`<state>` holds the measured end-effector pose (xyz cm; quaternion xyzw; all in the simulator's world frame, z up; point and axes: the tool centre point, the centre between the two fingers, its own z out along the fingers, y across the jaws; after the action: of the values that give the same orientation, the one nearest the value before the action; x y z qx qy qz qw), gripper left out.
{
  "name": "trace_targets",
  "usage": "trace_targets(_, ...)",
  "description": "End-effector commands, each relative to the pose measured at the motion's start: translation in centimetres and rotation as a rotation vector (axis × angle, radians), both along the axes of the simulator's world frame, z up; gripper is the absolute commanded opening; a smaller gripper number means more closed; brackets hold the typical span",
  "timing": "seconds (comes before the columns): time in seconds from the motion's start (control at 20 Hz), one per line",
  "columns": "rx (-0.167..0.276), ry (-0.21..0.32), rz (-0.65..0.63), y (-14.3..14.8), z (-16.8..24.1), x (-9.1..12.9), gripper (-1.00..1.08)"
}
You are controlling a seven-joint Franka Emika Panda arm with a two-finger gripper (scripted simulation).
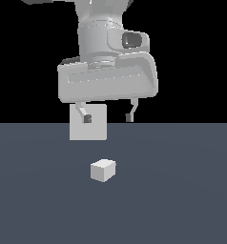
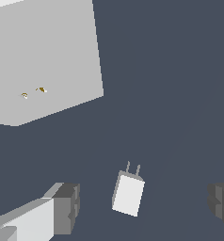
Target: Plug the charger into the wall socket.
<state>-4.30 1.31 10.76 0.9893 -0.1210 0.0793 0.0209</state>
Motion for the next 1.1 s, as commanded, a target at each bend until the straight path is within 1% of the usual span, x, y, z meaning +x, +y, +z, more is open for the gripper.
trace_targets(0.0, -0.003, -0.023, -0.042, 0.1, -0.6, -0.5, 1.0)
trace_targets(0.55, -0.022, -0.105, -0.195, 0.3, -3.0, -2.2, 1.0)
trace_targets(1.05, -0.035, -0.144, -0.272, 0.5, -4.3, -2.9, 1.0)
